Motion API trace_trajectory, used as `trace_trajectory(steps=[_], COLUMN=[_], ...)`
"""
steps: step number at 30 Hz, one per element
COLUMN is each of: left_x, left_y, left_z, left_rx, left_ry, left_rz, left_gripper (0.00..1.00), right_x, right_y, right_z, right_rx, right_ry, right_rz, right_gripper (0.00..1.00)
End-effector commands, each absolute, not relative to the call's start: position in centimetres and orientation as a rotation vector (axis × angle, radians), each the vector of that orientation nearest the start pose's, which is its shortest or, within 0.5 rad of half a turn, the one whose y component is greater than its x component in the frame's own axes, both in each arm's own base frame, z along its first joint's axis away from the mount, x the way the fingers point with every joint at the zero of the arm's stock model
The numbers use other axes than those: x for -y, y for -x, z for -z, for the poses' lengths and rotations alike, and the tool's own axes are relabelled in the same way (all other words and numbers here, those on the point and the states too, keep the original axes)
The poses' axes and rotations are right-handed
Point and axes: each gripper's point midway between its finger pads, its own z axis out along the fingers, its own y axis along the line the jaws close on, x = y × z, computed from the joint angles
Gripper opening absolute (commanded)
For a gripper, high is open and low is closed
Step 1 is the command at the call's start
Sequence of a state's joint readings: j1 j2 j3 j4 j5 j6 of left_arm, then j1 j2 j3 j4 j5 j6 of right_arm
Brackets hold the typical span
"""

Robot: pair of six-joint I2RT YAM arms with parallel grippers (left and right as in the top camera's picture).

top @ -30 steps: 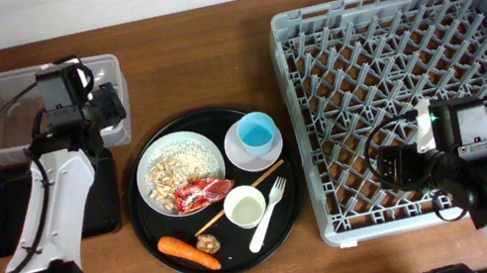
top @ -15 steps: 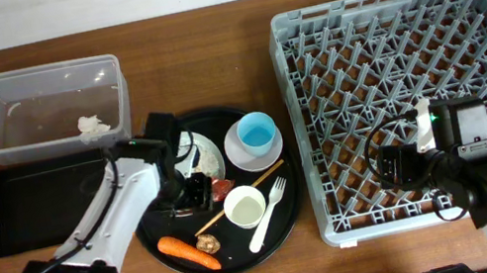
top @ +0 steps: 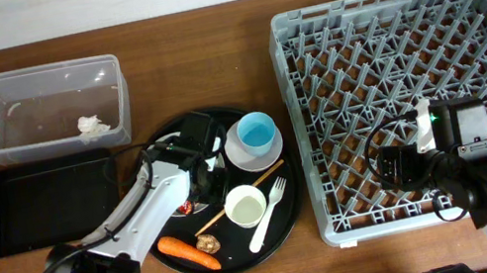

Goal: Sort waste into correct bins and load items into the dishwasher rack
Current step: 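Grasp the red snack wrapper with the left gripper and drop it in the clear bin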

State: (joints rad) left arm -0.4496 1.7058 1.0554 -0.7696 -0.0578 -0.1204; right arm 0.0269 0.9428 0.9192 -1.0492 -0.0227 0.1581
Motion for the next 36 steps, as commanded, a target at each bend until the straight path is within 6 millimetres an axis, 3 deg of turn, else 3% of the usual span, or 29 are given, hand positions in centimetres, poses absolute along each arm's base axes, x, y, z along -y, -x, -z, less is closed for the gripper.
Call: trace_trajectory(steps=[1,4,6,10,13,15,17,19,22,23,26,27,29,30,32,36], left_x=[12.5,12.5,12.6,13.0,12.7,12.8,12.6,10.2,3.3,-0.8,-5.7,-6.1,-6.3,-6.3,-6.2,-3.9], left_y=[-30.1,-30.1,-30.3,-31.0,-32.2,-33.2,-34.4,-36.5,-41.2,-44.0,-47.9,-48.8,-50.3,-50.5,-50.7,-50.0], left_z=[-2.8,-1.8,-1.7,-2.5,-5.2,-8.2,-11.0,-13.9,-15.8,-17.5,-20.1,-20.1,-18.6,-17.7,-17.1,-19.5], left_rx=[-2.921,-2.938,-2.936,-2.917,-2.903,-2.877,-2.828,-2.757,-2.623,-2.491,-2.285,-2.251,-2.246,-2.259,-2.271,-2.253], left_ry=[-0.481,-0.486,-0.485,-0.480,-0.472,-0.457,-0.411,-0.276,0.019,0.159,0.287,0.296,0.297,0.297,0.294,0.226], left_rz=[-0.098,-0.106,-0.106,-0.096,-0.158,-0.156,-0.133,-0.115,-0.117,-0.127,-0.149,-0.151,-0.150,-0.151,-0.147,0.002], left_gripper=[0.64,0.54,0.24,0.01,0.00,0.00,0.01,0.01,0.01,0.01,0.00,0.01,0.11,0.22,0.56,0.63], right_x=[-0.9,-0.9,-0.9,-0.9,-0.9,-0.9,-0.9,-0.9,-0.9,-0.9,-0.9,-0.9,-0.9,-0.9,-0.9,-0.9], right_y=[-23.1,-23.1,-23.1,-23.1,-23.0,-23.0,-23.1,-23.1,-23.1,-23.1,-23.1,-23.1,-23.1,-23.1,-23.1,-23.1], right_z=[-17.2,-17.2,-17.2,-17.2,-17.2,-17.2,-17.2,-17.2,-17.2,-17.2,-17.2,-17.2,-17.2,-17.2,-17.2,-17.2], right_rx=[-2.621,-2.621,-2.621,-2.621,-2.622,-2.622,-2.621,-2.621,-2.622,-2.621,-2.622,-2.622,-2.622,-2.622,-2.621,-2.622], right_ry=[-0.167,-0.168,-0.167,-0.167,-0.167,-0.167,-0.167,-0.167,-0.167,-0.167,-0.167,-0.167,-0.167,-0.167,-0.167,-0.167], right_rz=[-0.081,-0.081,-0.081,-0.081,-0.081,-0.081,-0.081,-0.081,-0.081,-0.081,-0.081,-0.081,-0.081,-0.081,-0.081,-0.081], right_gripper=[0.99,0.99,0.99,0.99,0.99,0.99,0.99,0.99,0.99,0.99,0.99,0.99,0.99,0.99,0.99,0.99])
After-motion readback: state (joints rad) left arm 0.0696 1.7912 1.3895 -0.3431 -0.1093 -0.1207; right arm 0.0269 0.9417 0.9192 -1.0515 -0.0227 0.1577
